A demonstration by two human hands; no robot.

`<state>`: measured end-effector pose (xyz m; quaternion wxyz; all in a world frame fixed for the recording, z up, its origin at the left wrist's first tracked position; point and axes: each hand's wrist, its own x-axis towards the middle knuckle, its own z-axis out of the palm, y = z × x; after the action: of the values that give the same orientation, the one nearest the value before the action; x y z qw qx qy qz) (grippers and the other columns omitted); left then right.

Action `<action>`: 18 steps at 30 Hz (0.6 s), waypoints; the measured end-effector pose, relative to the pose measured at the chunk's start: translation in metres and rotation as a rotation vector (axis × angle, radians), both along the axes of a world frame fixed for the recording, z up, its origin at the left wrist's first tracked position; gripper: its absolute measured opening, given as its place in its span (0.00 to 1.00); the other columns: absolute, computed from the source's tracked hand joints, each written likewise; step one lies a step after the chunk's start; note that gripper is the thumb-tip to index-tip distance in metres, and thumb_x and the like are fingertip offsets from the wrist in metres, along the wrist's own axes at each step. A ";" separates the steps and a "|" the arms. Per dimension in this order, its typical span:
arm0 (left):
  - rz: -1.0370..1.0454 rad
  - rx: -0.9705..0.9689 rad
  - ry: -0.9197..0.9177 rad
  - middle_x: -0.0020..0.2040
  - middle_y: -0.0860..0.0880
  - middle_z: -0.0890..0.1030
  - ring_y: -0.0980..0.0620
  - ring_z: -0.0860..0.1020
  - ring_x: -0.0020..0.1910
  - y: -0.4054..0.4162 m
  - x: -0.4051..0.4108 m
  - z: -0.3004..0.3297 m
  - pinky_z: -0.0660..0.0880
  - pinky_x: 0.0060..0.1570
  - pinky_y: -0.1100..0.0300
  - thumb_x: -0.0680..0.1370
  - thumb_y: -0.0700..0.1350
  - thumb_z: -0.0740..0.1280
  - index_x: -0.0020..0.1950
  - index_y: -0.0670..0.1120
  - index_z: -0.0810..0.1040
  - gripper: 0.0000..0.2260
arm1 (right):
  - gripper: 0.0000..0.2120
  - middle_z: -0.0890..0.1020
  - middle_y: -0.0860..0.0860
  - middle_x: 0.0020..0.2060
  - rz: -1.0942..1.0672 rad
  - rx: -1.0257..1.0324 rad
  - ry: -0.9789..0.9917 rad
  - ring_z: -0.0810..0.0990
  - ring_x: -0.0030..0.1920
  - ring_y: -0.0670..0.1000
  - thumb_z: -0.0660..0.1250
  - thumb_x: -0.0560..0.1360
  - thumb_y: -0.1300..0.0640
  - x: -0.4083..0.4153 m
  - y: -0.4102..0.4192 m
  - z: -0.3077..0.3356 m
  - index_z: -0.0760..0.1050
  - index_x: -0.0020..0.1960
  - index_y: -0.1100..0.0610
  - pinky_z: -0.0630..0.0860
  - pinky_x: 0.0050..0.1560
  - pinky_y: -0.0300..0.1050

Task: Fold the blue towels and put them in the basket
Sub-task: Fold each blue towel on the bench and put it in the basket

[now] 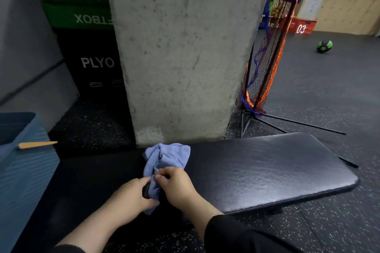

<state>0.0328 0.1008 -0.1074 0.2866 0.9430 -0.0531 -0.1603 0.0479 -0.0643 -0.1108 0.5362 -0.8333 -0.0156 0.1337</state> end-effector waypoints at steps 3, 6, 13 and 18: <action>0.136 0.011 -0.063 0.39 0.53 0.82 0.56 0.80 0.42 0.000 0.001 0.002 0.76 0.43 0.56 0.74 0.49 0.69 0.45 0.52 0.79 0.03 | 0.08 0.82 0.45 0.36 0.111 0.038 0.007 0.79 0.38 0.40 0.67 0.78 0.46 -0.005 0.002 0.006 0.80 0.43 0.47 0.74 0.43 0.34; 0.268 -0.130 -0.082 0.37 0.50 0.82 0.49 0.80 0.40 0.002 0.005 0.011 0.74 0.39 0.56 0.76 0.41 0.66 0.41 0.50 0.79 0.06 | 0.08 0.84 0.46 0.46 0.122 -0.006 -0.009 0.82 0.46 0.44 0.73 0.73 0.47 -0.003 0.000 0.006 0.79 0.51 0.45 0.76 0.49 0.38; 0.336 -0.544 -0.163 0.43 0.50 0.86 0.57 0.80 0.42 0.021 0.000 0.043 0.75 0.43 0.58 0.80 0.41 0.65 0.47 0.48 0.84 0.08 | 0.03 0.85 0.46 0.39 0.050 0.112 -0.095 0.80 0.37 0.41 0.70 0.77 0.52 -0.005 0.005 0.040 0.79 0.49 0.50 0.75 0.43 0.40; 0.333 -0.683 -0.150 0.41 0.51 0.86 0.60 0.79 0.40 0.020 -0.009 0.058 0.73 0.42 0.63 0.82 0.43 0.64 0.48 0.45 0.85 0.10 | 0.03 0.84 0.45 0.38 0.099 0.041 -0.234 0.80 0.37 0.37 0.71 0.76 0.53 -0.017 0.013 0.069 0.78 0.47 0.47 0.74 0.40 0.35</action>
<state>0.0241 0.1209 -0.0492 0.6015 0.7982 0.0296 -0.0150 0.0304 -0.0510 -0.0414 0.5403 -0.8303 -0.1217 0.0616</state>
